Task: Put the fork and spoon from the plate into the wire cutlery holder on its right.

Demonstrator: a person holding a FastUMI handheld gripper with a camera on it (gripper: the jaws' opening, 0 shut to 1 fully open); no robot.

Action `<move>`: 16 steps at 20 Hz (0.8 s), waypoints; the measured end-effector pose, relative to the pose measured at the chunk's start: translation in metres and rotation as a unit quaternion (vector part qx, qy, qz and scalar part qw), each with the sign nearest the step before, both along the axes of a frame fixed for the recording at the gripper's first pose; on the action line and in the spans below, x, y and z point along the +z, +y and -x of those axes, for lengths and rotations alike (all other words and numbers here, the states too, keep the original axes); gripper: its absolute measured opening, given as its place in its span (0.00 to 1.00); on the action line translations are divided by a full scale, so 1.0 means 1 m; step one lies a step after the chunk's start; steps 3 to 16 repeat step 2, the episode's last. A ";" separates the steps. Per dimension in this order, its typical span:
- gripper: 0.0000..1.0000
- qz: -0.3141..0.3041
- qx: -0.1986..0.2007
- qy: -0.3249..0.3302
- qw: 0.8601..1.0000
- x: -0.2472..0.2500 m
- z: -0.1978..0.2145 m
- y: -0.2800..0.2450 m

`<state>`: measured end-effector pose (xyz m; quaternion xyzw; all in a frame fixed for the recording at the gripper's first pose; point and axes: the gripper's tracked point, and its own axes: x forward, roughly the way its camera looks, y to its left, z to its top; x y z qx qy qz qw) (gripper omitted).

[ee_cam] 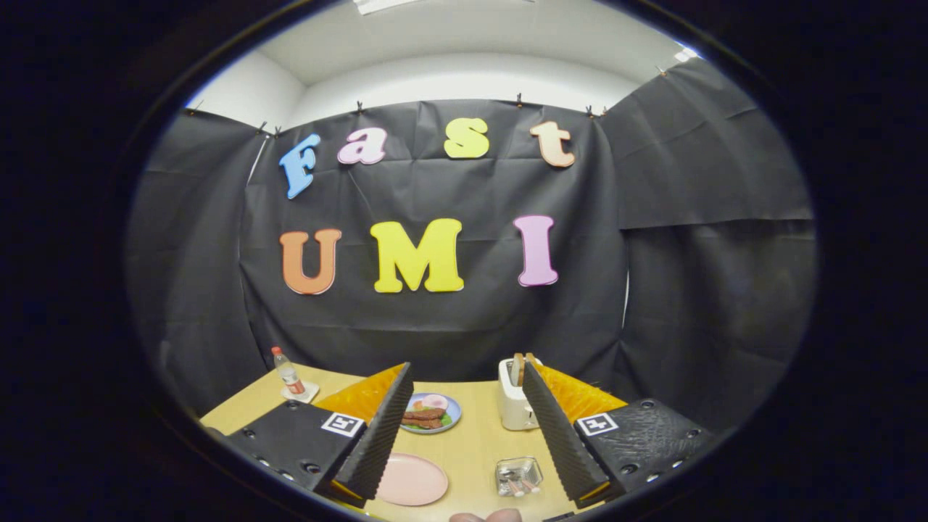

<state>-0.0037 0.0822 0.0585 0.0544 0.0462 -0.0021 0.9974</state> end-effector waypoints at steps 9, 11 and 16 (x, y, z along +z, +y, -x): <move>0.91 0.000 0.000 0.000 1.000 0.000 -0.002 0.002; 0.91 0.000 0.000 0.000 1.000 0.000 -0.002 0.002; 0.91 0.000 0.000 0.000 1.000 0.000 -0.002 0.002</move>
